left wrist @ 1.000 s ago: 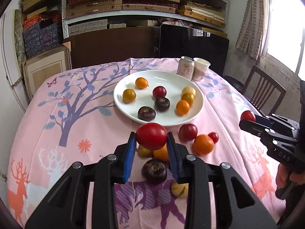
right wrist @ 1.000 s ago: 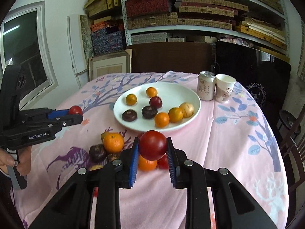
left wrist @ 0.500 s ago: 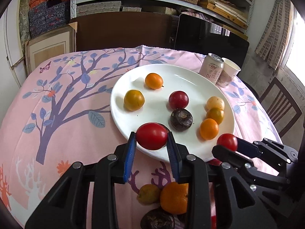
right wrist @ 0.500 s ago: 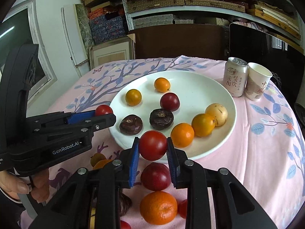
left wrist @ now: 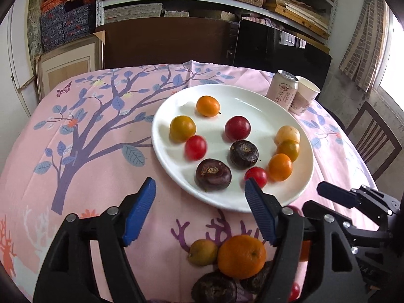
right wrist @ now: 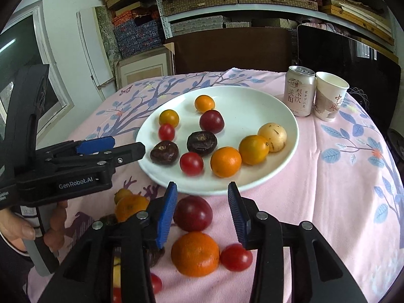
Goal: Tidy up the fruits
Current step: 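Release both red tomatoes onto the white plate, then grasp a red tomato with the right tool while the left tool grasps another red tomato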
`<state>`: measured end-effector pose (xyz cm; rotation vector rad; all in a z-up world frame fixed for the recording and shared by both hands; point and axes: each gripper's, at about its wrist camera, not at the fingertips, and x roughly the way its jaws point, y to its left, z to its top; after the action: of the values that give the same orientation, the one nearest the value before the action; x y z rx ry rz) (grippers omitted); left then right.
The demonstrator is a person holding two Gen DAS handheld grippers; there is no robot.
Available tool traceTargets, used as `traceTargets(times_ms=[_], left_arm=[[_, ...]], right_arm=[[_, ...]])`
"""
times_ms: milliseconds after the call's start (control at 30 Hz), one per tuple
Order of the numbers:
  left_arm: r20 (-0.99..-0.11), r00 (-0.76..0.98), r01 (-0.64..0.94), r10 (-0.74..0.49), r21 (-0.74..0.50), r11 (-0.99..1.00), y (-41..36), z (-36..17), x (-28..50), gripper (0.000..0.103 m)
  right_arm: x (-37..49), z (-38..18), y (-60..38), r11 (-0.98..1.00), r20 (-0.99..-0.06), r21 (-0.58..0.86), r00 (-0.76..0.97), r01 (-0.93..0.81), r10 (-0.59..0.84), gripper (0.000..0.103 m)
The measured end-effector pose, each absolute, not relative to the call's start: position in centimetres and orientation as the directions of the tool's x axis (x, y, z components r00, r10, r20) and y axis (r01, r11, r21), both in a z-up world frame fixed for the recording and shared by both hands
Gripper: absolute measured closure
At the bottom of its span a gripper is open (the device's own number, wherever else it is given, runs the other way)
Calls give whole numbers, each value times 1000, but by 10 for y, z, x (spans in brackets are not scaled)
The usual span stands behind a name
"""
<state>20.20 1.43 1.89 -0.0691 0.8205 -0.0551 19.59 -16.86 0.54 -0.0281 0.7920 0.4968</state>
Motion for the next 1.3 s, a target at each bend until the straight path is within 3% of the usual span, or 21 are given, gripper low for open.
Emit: traceTargets(times_ms=[100,200,500,767,900,933,1300], left_arm=[[-727,683,25,-71,-75,997,20,22,181,30],[-735,676,11,-61,-73,997,27,21,160,23],[-741,670,67,-45,0,998,26,13,96,22],[-766,637,124,-91,-15,992,23,4,45,22],[-786,606,167,-120,-22,986,11,-3,32,22],[-789,601,179,-127,-22,984,7,-3,31,22],[-811,552,287,-193,-33,958,-50,-19,42,22]], right_arm=[[174,9,-179,877,-690,139,590,-461,419,58],[151,7,-186,866,-703,134,570,-481,425,56],[85,-12,-169,820,-755,13,532,-572,383,55],[97,-35,-144,812,-790,-32,512,-583,337,55],[114,-38,-141,811,-786,32,486,-584,381,60],[116,-38,-141,805,-781,48,480,-591,399,73],[106,-21,-186,840,-750,83,522,-536,407,73]])
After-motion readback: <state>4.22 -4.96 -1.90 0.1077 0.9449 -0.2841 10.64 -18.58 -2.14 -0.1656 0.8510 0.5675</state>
